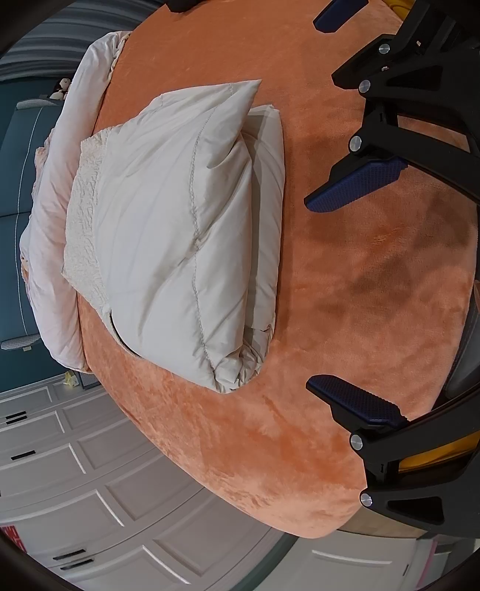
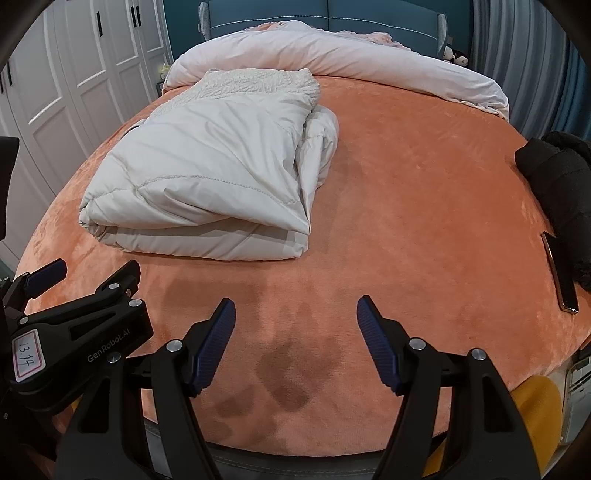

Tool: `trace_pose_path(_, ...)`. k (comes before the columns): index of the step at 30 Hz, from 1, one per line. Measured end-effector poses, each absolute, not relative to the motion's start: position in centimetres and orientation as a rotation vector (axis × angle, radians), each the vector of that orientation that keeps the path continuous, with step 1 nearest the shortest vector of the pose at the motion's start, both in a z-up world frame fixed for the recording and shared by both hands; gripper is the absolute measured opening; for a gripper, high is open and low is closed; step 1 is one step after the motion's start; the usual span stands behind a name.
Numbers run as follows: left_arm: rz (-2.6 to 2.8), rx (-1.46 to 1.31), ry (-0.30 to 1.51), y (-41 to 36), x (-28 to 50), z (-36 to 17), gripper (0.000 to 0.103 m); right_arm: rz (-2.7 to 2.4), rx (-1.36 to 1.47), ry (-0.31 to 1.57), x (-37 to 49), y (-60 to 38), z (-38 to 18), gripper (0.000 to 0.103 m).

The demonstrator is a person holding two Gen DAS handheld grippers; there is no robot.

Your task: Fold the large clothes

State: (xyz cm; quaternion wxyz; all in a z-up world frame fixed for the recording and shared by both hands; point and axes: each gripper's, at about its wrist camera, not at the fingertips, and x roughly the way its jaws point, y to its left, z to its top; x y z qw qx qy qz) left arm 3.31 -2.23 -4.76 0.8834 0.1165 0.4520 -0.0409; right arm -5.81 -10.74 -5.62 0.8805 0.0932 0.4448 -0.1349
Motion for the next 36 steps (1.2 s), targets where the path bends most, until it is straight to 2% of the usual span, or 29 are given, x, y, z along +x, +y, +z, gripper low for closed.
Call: trace_pose_path(36, -0.056, 0.234, 0.911, -2.41, 2.63, -4.96, 0.088, -0.303, 0.194, 0.907, -6.37, -10.10, -5.43, 0.066)
